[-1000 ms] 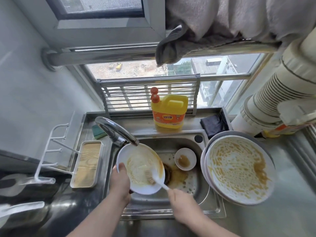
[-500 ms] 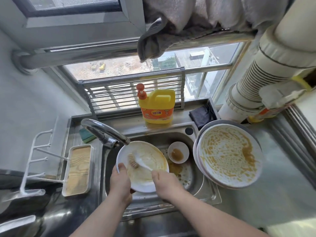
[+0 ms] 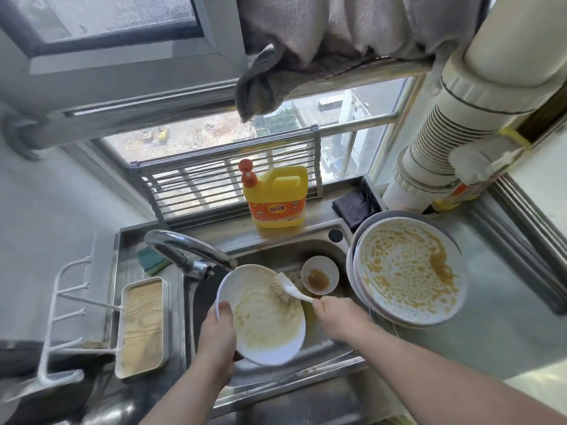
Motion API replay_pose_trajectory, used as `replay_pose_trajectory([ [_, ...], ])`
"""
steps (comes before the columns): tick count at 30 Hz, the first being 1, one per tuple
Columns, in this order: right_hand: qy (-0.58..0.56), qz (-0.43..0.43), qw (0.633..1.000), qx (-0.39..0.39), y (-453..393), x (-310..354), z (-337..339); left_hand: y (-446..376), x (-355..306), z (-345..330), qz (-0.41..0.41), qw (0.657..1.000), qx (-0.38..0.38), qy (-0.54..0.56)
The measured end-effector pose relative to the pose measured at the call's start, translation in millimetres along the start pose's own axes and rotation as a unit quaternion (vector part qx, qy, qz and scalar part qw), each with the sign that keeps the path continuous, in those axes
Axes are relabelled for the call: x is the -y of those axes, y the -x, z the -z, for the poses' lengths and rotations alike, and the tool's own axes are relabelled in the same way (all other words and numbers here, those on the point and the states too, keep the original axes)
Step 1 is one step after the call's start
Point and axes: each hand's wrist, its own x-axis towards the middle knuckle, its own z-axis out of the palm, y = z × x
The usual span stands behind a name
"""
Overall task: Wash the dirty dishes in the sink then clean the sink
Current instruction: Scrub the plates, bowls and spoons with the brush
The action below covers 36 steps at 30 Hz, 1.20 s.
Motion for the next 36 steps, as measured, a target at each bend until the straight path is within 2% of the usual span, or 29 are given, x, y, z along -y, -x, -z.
replay_pose_trajectory([
  [3, -0.008, 0.065, 0.998, 0.014, 7.1, 38.6, -6.9, 6.3, 3.2, -11.8, 0.037, 0.998, 0.046, -0.006],
  [7, -0.054, 0.146, 0.986, 0.058, 52.8, 45.4, -53.9, 2.2, -11.3, -17.4, 0.058, 0.997, 0.009, 0.043],
  [10, -0.091, 0.108, 0.987, 0.080, 76.1, 22.1, -63.7, -4.6, -14.8, -9.5, 0.075, 0.995, -0.008, 0.061],
  [12, -0.113, 0.104, 0.985, 0.079, 69.8, 24.3, -57.9, 2.2, -8.0, -16.2, 0.041, 0.999, 0.007, 0.010],
  [15, -0.128, 0.098, 0.986, 0.029, 45.0, 54.2, -40.5, 20.7, 7.0, -34.3, -0.014, 1.000, 0.027, 0.003],
  [18, -0.184, 0.038, 0.982, -0.017, 14.1, 61.6, -19.4, 24.2, 10.7, -39.8, -0.055, 0.998, 0.014, -0.024],
  [22, -0.156, -0.064, 0.986, -0.017, -0.2, 44.7, -9.1, 22.4, 14.8, -34.2, -0.052, 0.998, 0.010, -0.036],
  [25, -0.214, -0.030, 0.976, 0.032, 15.1, 67.3, -20.8, 20.4, 9.1, -33.3, -0.040, 0.999, 0.004, -0.007],
  [28, -0.143, 0.100, 0.982, 0.076, 43.3, 81.2, -42.6, 12.7, -4.8, -30.1, 0.028, 0.998, -0.016, 0.061],
  [31, -0.073, 0.183, 0.976, 0.095, 63.6, 51.0, -41.5, 2.6, -20.1, -18.4, 0.069, 0.992, -0.047, 0.094],
  [33, -0.030, 0.166, 0.981, 0.096, 66.7, 20.1, -31.3, -2.0, -23.3, -9.3, 0.052, 0.993, -0.075, 0.076],
  [36, 0.046, 0.075, 0.994, 0.068, 52.3, -21.2, -13.2, -6.4, -18.0, -0.8, 0.005, 0.997, -0.078, 0.029],
])
